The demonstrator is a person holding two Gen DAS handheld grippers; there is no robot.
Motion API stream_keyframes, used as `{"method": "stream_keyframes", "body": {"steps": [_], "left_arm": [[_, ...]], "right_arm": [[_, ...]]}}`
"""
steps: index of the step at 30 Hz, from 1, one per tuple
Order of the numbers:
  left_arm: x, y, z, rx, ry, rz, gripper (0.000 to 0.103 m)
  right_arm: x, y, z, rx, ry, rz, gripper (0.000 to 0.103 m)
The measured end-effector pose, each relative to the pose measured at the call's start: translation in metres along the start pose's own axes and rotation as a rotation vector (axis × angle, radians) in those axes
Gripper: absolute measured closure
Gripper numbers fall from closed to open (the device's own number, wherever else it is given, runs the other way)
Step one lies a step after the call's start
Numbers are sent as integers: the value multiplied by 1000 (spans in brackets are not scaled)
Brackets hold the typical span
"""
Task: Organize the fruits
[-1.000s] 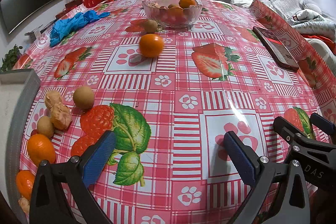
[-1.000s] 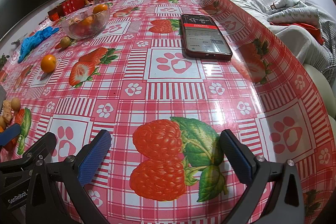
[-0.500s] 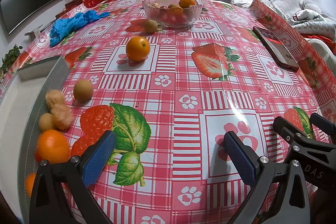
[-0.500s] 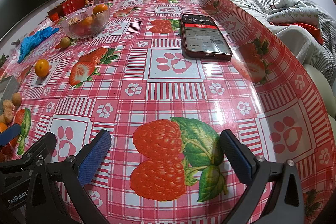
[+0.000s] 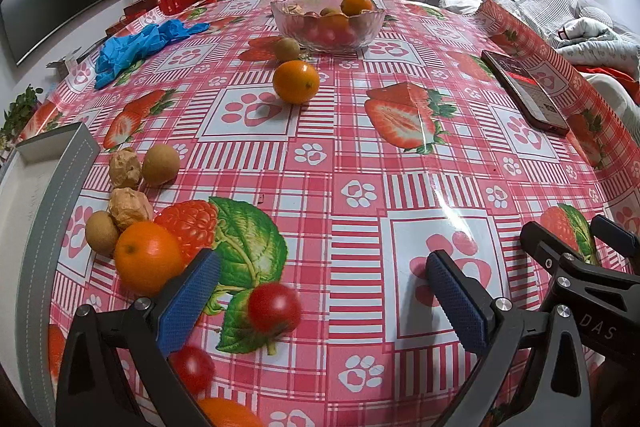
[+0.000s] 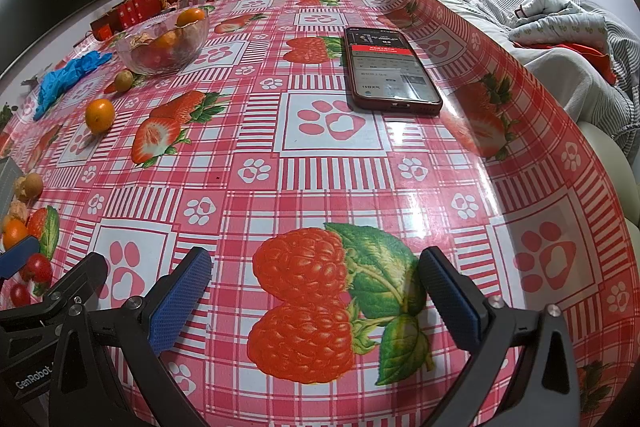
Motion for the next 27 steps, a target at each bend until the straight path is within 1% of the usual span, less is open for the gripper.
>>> {"method": "stream_keyframes", "body": {"steps": [13,15,17,18,19,20,22,23,25,27], "left_arm": [[0,0,0,-4,0,0,0],[-2,0,1,-24,-5,-4,0],[-7,-2,4,-75,-12,10,0],[-10,-2,11,-84,-29,20,0],[-14,-2,22,-75,-47,25,0],[-19,-2,31,-61,-50,23,0],[-34,-6,54,-23,-35,18,0],[-43,-9,62,-12,-23,19,0],[-62,-23,75,-9,-1,31,0],[-78,-37,77,-34,11,50,0]], "right_arm": [[0,0,-1,-2,-1,-2,0],[-1,1,-1,-10,8,5,0],[0,3,-2,-27,20,20,0],[1,4,-3,-42,23,23,0],[2,5,-2,-68,30,15,0],[3,6,-1,-84,43,-2,0],[2,9,7,-98,112,-42,0],[0,10,11,-97,129,-46,0],[-11,11,23,-88,170,-25,0],[-29,7,31,-88,206,15,0]]}}
Point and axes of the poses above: each gripper's, at about its wrist camera, not at the fingertips, and z roughly against the way its jaws point, x to its right, y to its top, the point moved 7 cm from there along -z, roughly the way its jaws point
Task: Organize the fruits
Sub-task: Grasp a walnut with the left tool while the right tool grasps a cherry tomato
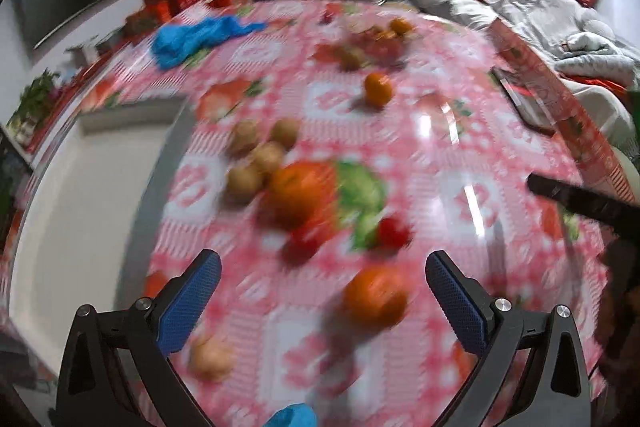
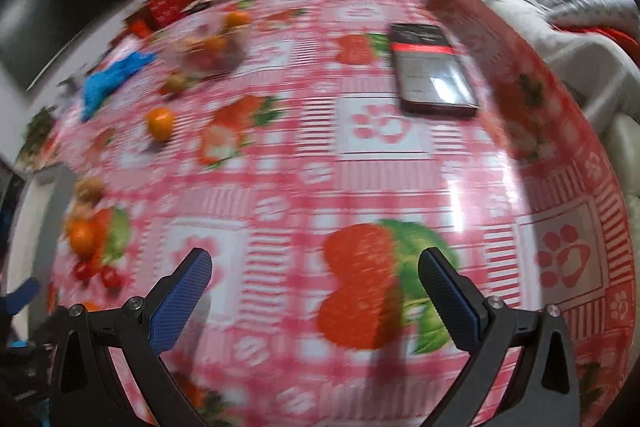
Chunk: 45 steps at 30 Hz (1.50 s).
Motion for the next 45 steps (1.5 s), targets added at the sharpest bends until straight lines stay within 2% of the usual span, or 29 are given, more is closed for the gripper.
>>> {"method": "stream_keyframes", "body": {"steps": [2,5,8,10,12,19,22,26,33,35,36,38,43,45], "left_arm": [[-9,-15,-4,-33,-4,8,0],[-13,-25,-5,-32,-46,40,0],[-22,-30,-2,-27,-21,78,0],[-27,-33,1,-11,-32,92,0],[-31,-37,-2,-32,-46,92,0],[-38,-46,-16,-72,21,74,0],[-40,-49,-21,-79,66,48,0],[-43,-48,-21,-72,67,64,0],[-45,-50,-21,-94,70,76,0],[-45,-49,-21,-119,66,74,0],[-45,-50,-21,-126,64,77,0],[-45,-51,-20,-128,61,78,1],[-47,-54,-8,-93,57,75,31],[-52,-55,-5,-81,39,86,33]], "right_arm": [[-21,-7,0,-24,40,48,0],[-54,-17,-2,-52,93,121,0],[-84,-24,-1,-59,121,195,0],[-97,-27,-2,-66,142,223,0],[-111,-29,-8,-76,149,251,0],[-137,-28,-29,-110,141,285,1],[-143,-28,-33,-120,151,294,9],[-151,-29,-34,-121,149,320,23],[-154,-30,-34,-128,153,331,38],[-154,-30,-34,-118,133,356,69],[-154,-30,-33,-119,140,360,77],[-153,-31,-32,-125,167,354,80],[-145,-29,-23,-112,243,288,79],[-142,-29,-18,-99,254,280,79]]}}
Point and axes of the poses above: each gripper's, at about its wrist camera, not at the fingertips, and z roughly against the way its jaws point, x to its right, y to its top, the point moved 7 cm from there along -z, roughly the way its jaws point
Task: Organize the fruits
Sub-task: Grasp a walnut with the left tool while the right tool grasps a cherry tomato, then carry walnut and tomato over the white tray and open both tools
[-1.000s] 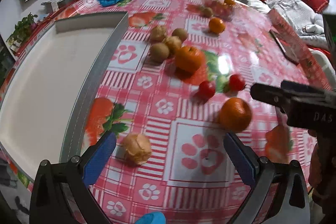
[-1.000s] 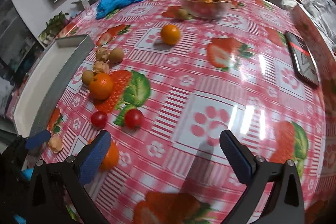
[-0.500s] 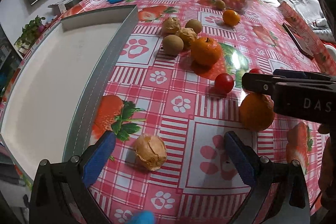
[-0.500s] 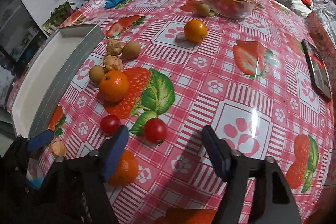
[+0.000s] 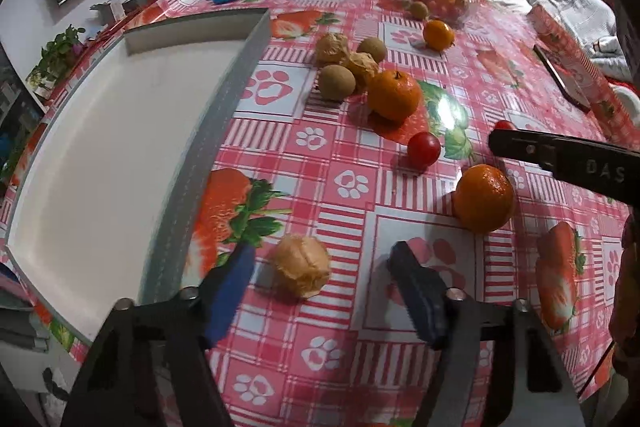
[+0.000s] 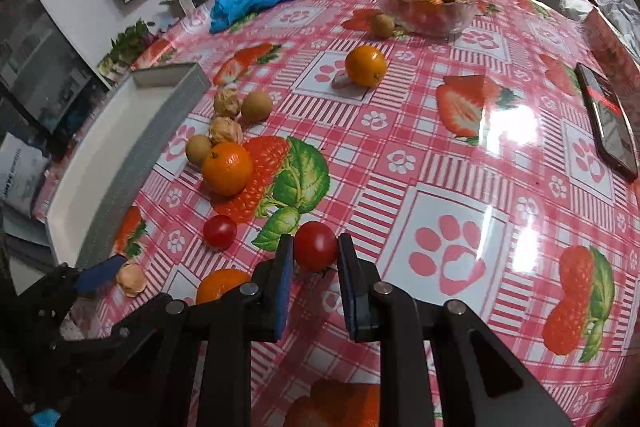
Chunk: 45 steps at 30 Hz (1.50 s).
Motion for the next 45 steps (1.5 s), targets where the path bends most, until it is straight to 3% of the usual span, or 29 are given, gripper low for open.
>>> {"method": "stream_keyframes", "body": {"steps": [4,9,15,16,20,30,36,45], "left_arm": [[-5,0,3,7,-44,15,33],[-1,-1,0,1,-18,-25,33],[3,2,2,-9,-11,-45,76],[2,2,3,-12,-16,-39,79],[-1,2,8,-24,-41,-13,79],[-14,33,50,62,-80,19,79],[-42,47,62,86,-30,37,79],[-108,66,77,138,44,114,79]], "right_arm": [[2,-1,6,10,17,-16,79],[4,-3,5,5,40,-38,79],[1,-3,8,6,57,-41,79],[0,-3,9,7,58,-39,79],[-6,0,13,5,60,-26,79],[-29,20,27,33,58,26,79],[-49,33,32,39,59,66,79],[-110,61,35,48,86,176,79]]}}
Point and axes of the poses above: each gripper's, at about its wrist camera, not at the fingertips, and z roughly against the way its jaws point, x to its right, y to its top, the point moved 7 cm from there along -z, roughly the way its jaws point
